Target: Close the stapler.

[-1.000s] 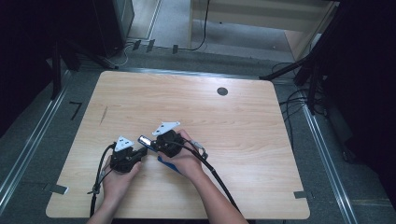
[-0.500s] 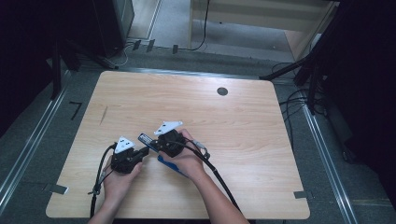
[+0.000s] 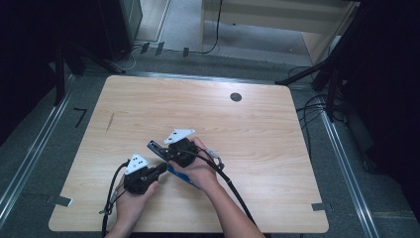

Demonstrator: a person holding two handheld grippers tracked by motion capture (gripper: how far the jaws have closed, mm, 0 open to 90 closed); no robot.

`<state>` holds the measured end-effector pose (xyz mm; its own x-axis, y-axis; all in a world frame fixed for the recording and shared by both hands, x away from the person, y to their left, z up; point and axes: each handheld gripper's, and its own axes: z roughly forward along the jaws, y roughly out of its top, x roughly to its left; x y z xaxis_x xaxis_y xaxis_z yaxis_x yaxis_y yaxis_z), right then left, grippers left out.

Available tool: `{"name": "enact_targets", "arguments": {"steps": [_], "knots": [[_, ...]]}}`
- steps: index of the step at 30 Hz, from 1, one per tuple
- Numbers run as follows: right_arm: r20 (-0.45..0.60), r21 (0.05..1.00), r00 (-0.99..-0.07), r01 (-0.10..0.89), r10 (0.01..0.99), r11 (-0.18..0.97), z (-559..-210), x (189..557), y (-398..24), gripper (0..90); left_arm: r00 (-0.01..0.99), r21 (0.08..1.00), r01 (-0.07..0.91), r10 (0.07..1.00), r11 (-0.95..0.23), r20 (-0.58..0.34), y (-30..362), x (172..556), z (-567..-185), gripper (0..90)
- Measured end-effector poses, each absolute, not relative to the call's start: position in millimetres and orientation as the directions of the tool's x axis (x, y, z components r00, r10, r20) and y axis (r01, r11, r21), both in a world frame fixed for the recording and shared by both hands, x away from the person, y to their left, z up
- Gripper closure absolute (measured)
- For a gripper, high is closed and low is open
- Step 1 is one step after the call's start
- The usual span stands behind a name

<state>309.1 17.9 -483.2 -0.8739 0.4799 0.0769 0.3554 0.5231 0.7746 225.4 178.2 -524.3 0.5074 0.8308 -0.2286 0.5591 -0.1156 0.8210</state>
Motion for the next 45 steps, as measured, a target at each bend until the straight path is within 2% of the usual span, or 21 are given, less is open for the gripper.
{"name": "enact_targets", "arguments": {"steps": [20, 45], "knots": [[0.072, 0.791, -0.874, 0.344, 0.481, 0.506, -476, 305, 9, 90.0, 0.624, 0.817, 0.509, 0.77, -0.272, -0.132, 137, 223, -531, 90.0], [0.055, 0.797, -0.869, 0.335, 0.492, 0.502, -468, 296, -5, 90.0, 0.643, 0.792, 0.497, 0.764, -0.356, -0.06, 130, 225, -532, 90.0]]}}
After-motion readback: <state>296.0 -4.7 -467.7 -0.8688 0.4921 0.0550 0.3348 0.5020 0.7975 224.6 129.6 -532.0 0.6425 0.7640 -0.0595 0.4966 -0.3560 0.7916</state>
